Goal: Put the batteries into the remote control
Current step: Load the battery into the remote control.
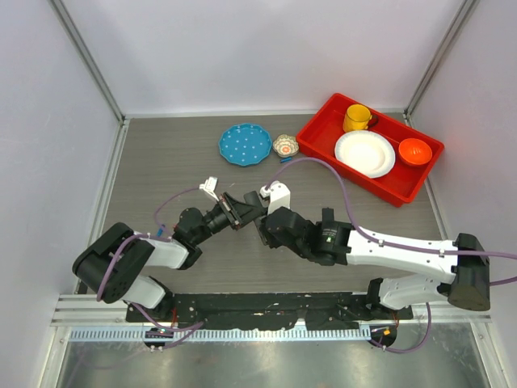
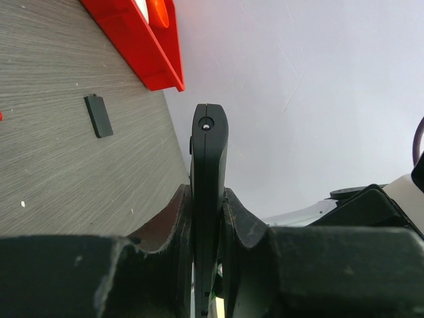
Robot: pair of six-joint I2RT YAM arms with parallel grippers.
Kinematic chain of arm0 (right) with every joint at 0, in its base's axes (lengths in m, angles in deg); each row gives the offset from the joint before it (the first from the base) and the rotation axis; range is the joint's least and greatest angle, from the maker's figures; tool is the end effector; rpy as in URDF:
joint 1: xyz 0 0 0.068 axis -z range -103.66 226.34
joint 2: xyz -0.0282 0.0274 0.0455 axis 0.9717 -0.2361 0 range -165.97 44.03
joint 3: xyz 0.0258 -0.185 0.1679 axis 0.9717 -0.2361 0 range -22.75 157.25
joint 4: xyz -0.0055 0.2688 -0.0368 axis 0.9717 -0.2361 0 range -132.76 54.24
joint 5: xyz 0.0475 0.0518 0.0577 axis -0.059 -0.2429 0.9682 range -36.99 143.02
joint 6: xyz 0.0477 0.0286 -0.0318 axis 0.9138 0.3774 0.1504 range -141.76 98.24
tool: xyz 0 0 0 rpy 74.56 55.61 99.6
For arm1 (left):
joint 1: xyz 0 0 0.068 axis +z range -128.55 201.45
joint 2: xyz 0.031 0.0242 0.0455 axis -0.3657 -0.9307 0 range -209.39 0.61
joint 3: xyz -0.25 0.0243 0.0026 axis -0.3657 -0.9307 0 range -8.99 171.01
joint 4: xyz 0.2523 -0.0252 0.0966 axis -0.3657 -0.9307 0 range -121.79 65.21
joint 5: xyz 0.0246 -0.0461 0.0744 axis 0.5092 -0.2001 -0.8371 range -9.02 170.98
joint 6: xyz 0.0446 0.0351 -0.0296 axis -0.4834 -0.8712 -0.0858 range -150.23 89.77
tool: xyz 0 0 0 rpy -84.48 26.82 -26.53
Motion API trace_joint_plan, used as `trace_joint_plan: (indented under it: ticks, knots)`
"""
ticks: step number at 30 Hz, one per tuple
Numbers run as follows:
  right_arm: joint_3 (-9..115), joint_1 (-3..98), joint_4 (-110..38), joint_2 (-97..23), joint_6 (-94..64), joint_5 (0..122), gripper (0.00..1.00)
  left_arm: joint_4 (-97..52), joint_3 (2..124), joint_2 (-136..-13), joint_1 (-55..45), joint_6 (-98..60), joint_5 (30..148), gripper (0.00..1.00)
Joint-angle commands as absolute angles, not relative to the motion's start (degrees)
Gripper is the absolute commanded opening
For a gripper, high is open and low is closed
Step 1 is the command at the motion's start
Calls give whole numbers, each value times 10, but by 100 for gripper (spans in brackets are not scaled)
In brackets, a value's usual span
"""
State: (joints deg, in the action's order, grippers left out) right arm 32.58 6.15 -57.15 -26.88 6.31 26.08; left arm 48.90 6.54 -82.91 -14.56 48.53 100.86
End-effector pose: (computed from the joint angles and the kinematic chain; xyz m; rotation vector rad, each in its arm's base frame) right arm 0.1220 0.2725 0.2598 -0.5353 2.1082 0.4763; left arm 0.2037 -0.1690 0.1512 -0.3237 1.7613 -1.8022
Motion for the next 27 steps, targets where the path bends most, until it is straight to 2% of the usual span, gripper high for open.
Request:
trace_joint_plan:
  ticks: [1, 9, 27]
  knots:
    - [346, 53, -595, -289, 96, 281, 1, 638, 77, -808, -148, 477, 977, 0]
    - [352, 53, -603, -310, 113, 287, 2, 638, 76, -801, -148, 475, 964, 0]
    - [367, 52, -622, -322, 137, 263, 21, 638, 65, -788, -149, 474, 963, 0]
